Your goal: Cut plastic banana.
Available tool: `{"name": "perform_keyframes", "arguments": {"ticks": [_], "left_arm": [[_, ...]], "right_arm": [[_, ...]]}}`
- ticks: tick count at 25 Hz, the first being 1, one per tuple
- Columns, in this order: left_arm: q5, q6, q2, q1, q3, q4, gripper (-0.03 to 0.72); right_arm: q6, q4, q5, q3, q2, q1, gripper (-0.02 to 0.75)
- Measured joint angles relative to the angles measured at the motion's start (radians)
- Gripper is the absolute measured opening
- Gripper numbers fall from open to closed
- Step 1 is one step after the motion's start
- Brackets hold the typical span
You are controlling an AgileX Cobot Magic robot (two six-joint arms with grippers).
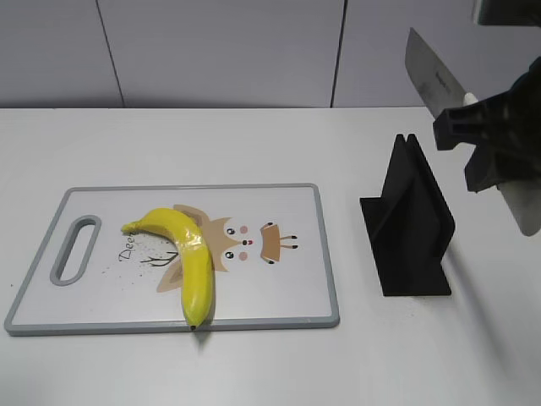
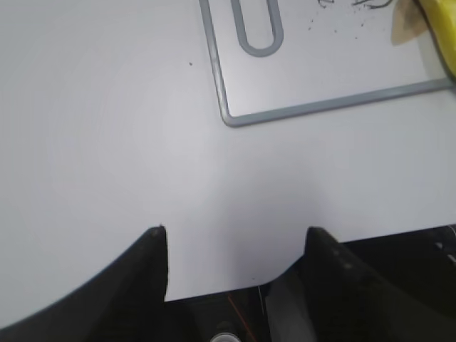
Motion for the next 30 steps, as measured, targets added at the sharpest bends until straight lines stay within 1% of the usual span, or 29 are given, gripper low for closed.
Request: {"name": "perform_keyframes", "arguments": {"ticks": [4,7,11,19,25,30], "left_arm": [[0.002,0.0,-0.173,0.0,0.116,-0.003,0.587],[0.038,0.0,-0.29,0.0,0.164,-0.006,0.587],[0.052,0.0,-0.431,0.0,0.18,-0.007,0.587],[-0.067,0.0,-0.689,0.0,0.225,-0.008,0.587],[-0.073,0.0,-0.805,0.0,0.226,-0.009,0.587],[-0.074,-0.001,-0.814,0.0,0.226,-0.01,0.587]], "right_arm": [[0.037,-0.001,-0.055,0.057,0.0,0.0,0.188],[0.047,-0.001,-0.097,0.093,0.0,0.0,0.187],[0.049,-0.005,-0.127,0.127,0.0,0.0,0.187],[0.059,-0.053,-0.149,0.148,0.0,0.0,0.188],[0.06,-0.068,-0.191,0.149,0.041,0.0,0.188],[0.077,-0.103,-0.205,0.15,0.112,0.0,0.187]]}}
